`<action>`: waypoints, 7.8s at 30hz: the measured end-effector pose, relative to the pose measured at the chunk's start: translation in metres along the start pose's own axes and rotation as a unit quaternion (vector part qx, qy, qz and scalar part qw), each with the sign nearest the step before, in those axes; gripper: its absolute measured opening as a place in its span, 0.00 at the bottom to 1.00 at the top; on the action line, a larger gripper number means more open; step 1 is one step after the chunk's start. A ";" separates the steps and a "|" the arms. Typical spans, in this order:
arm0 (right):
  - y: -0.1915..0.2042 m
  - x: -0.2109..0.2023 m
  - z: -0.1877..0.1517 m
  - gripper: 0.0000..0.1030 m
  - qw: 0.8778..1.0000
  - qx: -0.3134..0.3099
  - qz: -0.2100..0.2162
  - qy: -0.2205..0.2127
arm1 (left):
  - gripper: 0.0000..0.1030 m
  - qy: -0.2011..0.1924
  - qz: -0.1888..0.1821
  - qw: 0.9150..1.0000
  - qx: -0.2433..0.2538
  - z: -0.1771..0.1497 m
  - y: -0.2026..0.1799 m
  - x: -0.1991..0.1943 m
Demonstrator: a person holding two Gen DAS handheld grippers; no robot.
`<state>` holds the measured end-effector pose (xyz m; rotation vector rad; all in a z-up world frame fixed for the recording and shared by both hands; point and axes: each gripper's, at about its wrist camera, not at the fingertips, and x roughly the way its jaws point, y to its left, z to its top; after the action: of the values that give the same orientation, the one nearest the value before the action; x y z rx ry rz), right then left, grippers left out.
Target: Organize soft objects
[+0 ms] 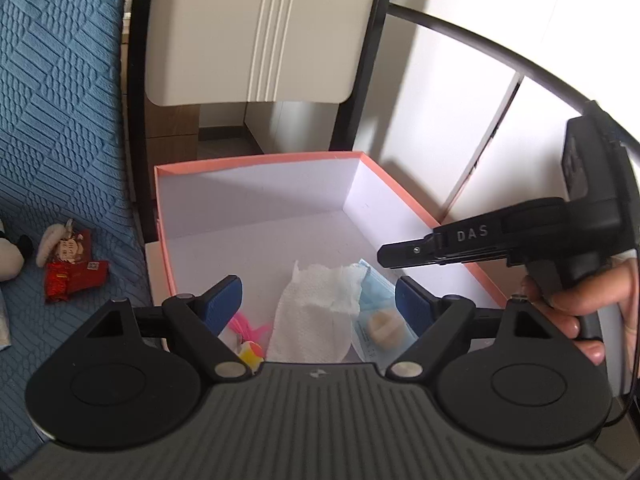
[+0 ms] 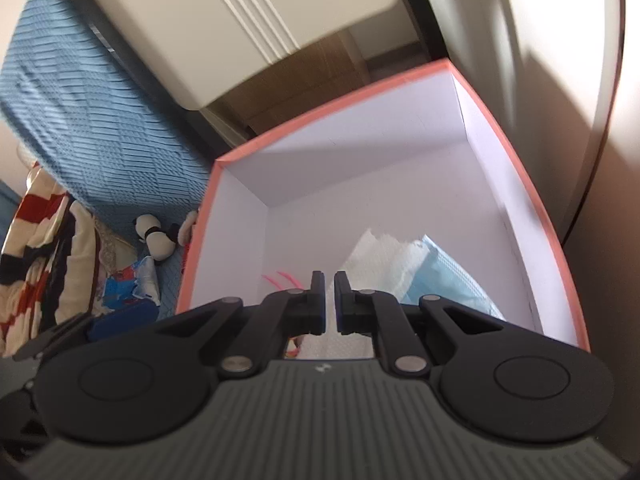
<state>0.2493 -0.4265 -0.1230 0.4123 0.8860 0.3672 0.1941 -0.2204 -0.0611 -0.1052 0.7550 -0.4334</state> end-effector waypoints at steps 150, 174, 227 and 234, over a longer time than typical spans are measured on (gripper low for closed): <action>0.252 0.185 -0.086 0.28 0.962 -0.269 -0.050 0.012 | 0.00 -0.067 0.164 0.966 -0.189 -0.173 0.238 -0.094; 0.235 0.140 -0.141 0.47 0.975 -0.216 -0.042 0.021 | 0.56 -0.053 0.152 0.936 -0.314 -0.167 0.258 -0.082; 0.229 0.163 -0.141 0.24 0.964 -0.250 -0.096 0.013 | 0.12 -0.024 0.166 0.944 -0.285 -0.161 0.269 -0.059; 0.238 0.140 -0.134 0.24 0.959 -0.269 -0.086 -0.003 | 0.12 -0.033 0.150 0.950 -0.271 -0.161 0.259 -0.079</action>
<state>0.1908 -0.1299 -0.1751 -0.1662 0.7708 0.4279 0.1219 0.0570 -0.1911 -0.5108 0.7937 0.0770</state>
